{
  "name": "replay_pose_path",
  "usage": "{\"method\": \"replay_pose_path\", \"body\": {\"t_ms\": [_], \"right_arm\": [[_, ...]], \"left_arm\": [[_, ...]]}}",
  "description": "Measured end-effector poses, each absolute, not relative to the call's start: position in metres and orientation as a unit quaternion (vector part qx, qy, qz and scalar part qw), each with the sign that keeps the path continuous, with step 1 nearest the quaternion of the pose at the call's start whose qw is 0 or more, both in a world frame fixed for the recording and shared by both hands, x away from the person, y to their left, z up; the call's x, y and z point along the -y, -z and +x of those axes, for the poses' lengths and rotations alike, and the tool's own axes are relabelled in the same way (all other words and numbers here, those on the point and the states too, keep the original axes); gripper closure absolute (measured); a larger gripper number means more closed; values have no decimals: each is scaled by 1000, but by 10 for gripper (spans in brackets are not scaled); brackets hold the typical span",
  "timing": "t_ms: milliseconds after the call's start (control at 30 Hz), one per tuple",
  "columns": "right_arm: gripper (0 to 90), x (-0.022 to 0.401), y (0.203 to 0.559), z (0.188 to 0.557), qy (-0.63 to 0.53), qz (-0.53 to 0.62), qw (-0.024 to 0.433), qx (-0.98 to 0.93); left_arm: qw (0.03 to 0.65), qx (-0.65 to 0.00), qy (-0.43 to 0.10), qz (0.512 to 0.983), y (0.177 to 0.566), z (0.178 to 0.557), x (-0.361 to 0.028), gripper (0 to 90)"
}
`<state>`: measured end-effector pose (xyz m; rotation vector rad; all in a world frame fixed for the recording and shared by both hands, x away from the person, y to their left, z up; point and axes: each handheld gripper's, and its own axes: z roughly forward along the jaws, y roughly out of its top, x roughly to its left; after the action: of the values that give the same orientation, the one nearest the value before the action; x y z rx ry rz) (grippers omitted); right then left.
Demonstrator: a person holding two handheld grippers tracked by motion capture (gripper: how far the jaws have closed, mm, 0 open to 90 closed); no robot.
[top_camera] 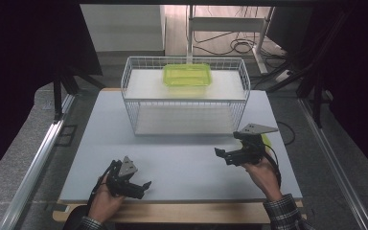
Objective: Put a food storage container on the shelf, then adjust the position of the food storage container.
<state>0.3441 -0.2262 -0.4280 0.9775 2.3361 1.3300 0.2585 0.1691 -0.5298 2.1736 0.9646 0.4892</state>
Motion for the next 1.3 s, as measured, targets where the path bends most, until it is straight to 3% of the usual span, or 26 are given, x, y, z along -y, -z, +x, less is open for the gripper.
{"method": "replay_pose_path", "body": {"t_ms": [233,767,1067,1200,1300], "right_arm": [[17,230,441,335,-452,346,154,-808],[11,230,484,318,-416,351,137,-828],[9,244,482,327,-419,388,137,-809],[126,254,474,334,-428,416,146,-789],[285,264,467,338,-432,426,154,-780]], "left_arm": [[342,-354,-197,848,531,257,-165,3],[332,-348,-202,853,532,256,-161,0],[332,-349,-203,853,533,256,-162,0],[331,-350,-203,852,533,256,-162,0],[330,-351,-203,853,533,257,-161,0]]}}
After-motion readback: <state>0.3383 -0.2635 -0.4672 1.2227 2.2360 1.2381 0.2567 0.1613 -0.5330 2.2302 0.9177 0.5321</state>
